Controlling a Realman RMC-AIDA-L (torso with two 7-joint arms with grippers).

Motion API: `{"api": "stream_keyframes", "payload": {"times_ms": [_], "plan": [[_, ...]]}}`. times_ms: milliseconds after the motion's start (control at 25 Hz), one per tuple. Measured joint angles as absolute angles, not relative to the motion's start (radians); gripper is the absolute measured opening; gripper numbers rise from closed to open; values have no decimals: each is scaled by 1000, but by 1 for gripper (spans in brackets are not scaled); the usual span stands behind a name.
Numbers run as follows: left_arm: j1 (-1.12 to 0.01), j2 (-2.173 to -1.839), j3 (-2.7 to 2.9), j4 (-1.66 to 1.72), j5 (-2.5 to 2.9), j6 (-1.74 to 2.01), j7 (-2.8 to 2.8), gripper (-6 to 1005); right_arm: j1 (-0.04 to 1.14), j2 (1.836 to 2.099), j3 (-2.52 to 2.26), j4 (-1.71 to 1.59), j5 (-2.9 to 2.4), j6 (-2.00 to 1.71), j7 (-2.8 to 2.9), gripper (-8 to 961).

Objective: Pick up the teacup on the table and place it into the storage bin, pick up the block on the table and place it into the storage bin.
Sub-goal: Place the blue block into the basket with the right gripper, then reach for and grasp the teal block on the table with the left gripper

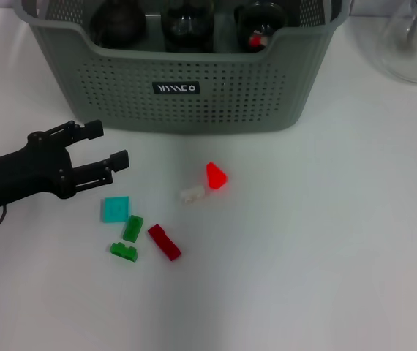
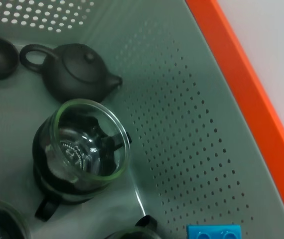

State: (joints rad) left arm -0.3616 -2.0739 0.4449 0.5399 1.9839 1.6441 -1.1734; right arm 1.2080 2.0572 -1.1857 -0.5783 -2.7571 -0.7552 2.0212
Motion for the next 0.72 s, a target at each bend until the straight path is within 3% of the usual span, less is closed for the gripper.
{"api": "stream_keyframes", "payload": {"times_ms": [280, 600, 720], "plan": [[-358, -2075, 434, 540, 1983, 1644, -1173, 828, 1197, 2065, -1189, -622, -2783, -781, 2028, 457], [-357, -2075, 428, 540, 1983, 1652, -1173, 827, 1093, 2084, -1176, -891, -2710, -916, 2021, 791], [-357, -2075, 426, 540, 1984, 1656, -1173, 828, 995, 2088, -1174, -1119, -2578, -1037, 2011, 791]]}}
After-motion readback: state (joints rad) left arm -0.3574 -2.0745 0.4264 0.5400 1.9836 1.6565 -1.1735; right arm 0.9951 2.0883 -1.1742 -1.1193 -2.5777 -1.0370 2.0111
